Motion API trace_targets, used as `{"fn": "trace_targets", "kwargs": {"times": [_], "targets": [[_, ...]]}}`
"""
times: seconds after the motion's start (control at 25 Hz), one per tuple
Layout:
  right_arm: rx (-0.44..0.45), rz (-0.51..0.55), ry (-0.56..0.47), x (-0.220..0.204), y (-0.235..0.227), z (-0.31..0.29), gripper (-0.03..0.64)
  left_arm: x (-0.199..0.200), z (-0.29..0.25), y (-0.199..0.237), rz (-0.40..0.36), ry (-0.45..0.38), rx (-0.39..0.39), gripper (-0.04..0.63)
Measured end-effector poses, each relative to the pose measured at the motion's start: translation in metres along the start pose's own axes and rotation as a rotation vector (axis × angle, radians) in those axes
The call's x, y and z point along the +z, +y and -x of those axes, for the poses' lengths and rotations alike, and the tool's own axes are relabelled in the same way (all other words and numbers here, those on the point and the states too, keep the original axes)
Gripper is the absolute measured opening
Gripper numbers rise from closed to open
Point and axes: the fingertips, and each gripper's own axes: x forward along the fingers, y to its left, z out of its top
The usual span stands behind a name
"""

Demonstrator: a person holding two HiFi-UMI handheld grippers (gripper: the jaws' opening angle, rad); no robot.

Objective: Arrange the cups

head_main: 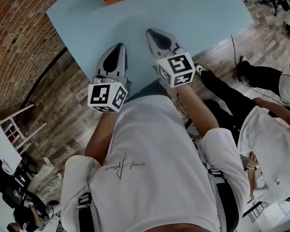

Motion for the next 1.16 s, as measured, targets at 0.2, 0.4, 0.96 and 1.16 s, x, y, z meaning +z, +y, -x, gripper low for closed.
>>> {"fn": "trace_targets", "kwargs": {"times": [0.2,0.4,0.96,1.16], "targets": [[-0.014,-0.015,-0.002,0.0,0.016,0.016,0.018,-0.003,0.011,-0.001,-0.006,0.007,-0.023,0.008],[-0.029,-0.032,-0.007,0.001,0.026,0.03,0.018,-0.004,0.02,-0.003,-0.004,0.01,-0.037,0.008],[-0.042,-0.027,-0.017,0.007,0.033,0.041,0.018,-0.003,0.023,-0.011,-0.004,0.011,-0.066,0.008],[-0.043,-0.03,-0.018,0.007,0.026,0.046,0.018,-0.003,0.02,-0.017,-0.008,0.01,-0.071,0.008]]}}
